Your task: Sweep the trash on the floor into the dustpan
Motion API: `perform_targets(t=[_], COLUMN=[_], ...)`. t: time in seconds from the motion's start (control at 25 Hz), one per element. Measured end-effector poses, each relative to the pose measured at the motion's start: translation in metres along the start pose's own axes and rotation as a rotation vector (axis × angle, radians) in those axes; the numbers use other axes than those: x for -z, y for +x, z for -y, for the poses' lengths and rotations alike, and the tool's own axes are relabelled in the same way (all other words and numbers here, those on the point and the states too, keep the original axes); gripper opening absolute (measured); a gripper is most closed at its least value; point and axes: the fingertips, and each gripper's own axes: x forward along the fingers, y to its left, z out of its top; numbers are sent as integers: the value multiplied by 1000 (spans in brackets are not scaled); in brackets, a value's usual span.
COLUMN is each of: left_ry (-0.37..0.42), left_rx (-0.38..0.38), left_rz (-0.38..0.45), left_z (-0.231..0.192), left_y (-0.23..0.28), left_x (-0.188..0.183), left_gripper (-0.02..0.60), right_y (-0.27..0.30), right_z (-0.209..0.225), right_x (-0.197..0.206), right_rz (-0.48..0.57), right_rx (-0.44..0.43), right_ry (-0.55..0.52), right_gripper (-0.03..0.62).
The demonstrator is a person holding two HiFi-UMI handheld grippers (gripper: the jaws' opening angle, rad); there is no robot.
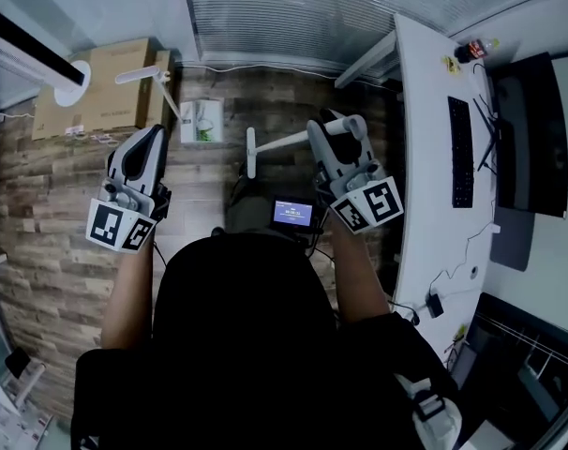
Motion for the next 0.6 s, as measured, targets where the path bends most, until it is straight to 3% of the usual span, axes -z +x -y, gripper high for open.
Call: perform_targets(t=[0.24, 0.6], left_ry=[17, -23], left_rx=[-34, -89], left_rz=[14, 20], left_z=[41, 74], left_y=[-87, -148], left_x=[-2, 5], left_gripper=[-5, -5], right_y=[-45, -93], right_z=[-52, -107], right_x=[7, 15], right_rz=[-15, -50], right_rx=[34, -42], right_ry=[37, 87], right_gripper=[98, 98])
